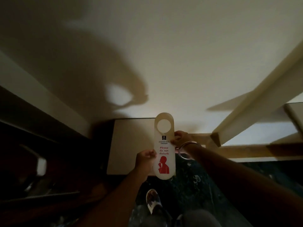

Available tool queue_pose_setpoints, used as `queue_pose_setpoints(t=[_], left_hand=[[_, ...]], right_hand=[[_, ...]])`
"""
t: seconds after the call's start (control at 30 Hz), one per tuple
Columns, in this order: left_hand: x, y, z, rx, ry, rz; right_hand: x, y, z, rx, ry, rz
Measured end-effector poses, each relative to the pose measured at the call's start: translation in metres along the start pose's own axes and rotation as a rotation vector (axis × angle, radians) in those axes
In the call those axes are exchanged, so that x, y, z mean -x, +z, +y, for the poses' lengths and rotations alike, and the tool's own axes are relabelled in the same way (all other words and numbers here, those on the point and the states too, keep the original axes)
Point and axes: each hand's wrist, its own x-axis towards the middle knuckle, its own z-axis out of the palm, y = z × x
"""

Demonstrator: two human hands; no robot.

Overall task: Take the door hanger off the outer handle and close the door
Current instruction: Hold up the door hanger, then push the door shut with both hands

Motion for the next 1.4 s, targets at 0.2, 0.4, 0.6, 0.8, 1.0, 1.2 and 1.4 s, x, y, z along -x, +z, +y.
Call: queue_pose_setpoints(t=[0.2,0.4,0.6,0.8,1.0,1.2,1.4], left_hand=[[-0.086,0.009,-0.022,-0.018,-0.129,0.161],[-0.176,0.028,-0.075,0.009,-0.261,0.211],[-0.242,0.041,-0.131,0.040,-0.293,0.231],[-0.245,0.014,-0.137,-0.123,-0.249,0.241],[-0.190,-0.043,-0.061,-1.012,0.058,0.076],[-0.108,-0.105,0.037,-1.556,0.153,0.149],[0.043,-0.169,0.145,-1.669,0.145,0.563]], right_hand=[[-0.101,0.022,0.035,0.020,0.129,-0.068],[-0.204,0.051,0.084,0.152,0.179,-0.122],[-0.271,0.072,0.140,0.299,0.174,-0.083],[-0.255,0.049,0.141,0.635,-0.048,0.114],[-0.180,0.036,0.070,0.906,-0.380,-0.046],[-0.118,0.055,-0.013,1.049,-0.564,-0.090],[-0.037,0.111,-0.111,1.059,-0.884,-0.279]])
